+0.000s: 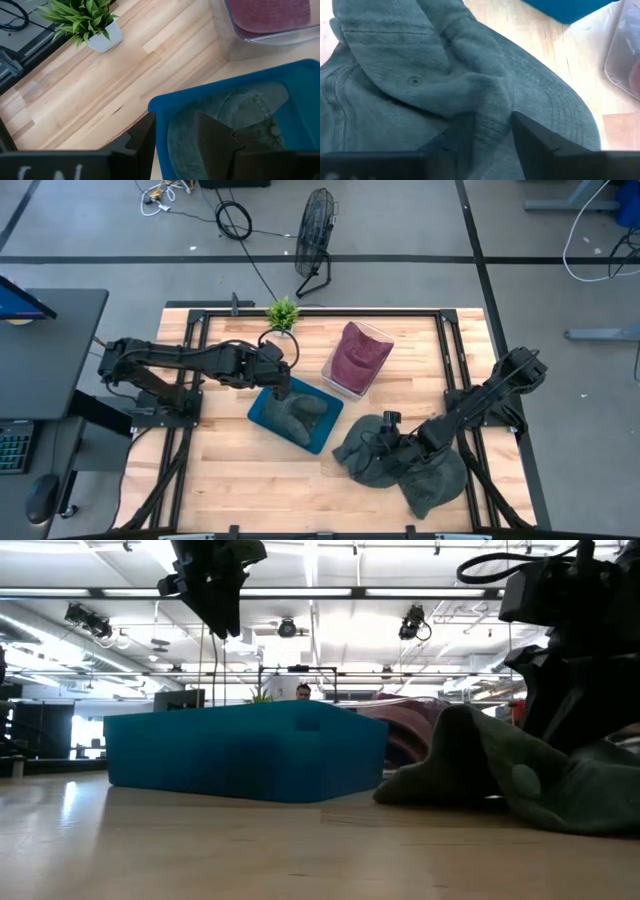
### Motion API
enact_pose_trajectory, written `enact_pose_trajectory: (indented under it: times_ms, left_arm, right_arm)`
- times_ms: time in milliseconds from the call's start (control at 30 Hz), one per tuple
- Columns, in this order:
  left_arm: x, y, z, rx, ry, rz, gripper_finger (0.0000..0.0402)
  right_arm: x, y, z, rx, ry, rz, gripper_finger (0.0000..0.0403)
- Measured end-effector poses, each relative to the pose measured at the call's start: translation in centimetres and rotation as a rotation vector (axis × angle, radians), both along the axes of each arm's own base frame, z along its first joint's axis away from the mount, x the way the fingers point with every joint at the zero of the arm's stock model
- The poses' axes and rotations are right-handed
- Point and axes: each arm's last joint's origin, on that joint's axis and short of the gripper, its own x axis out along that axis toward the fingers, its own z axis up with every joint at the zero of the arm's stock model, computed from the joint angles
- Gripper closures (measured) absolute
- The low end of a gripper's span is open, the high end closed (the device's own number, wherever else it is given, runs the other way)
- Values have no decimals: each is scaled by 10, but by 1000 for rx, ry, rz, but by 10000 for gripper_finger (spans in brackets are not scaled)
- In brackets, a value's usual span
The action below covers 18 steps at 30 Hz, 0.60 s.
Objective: Pick & Place hat
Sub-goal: Put the left gray cap into the blue bin
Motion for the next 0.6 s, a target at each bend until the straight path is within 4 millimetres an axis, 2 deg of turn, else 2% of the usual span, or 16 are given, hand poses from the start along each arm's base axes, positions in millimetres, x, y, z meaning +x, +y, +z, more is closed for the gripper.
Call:
enact_pose_trajectory:
  times_ms: [267,433,600]
  left_arm:
    - [1,0,0,3,-8,-11,264]
    - [1,0,0,5,-6,-15,264]
    - [1,-3,0,23,20,-69,264]
  right_arm:
    - [-1,-1,-1,-17,6,3,383]
    - [-2,-2,8,-25,9,50,387]
    - [4,3,49,-115,-23,296,396]
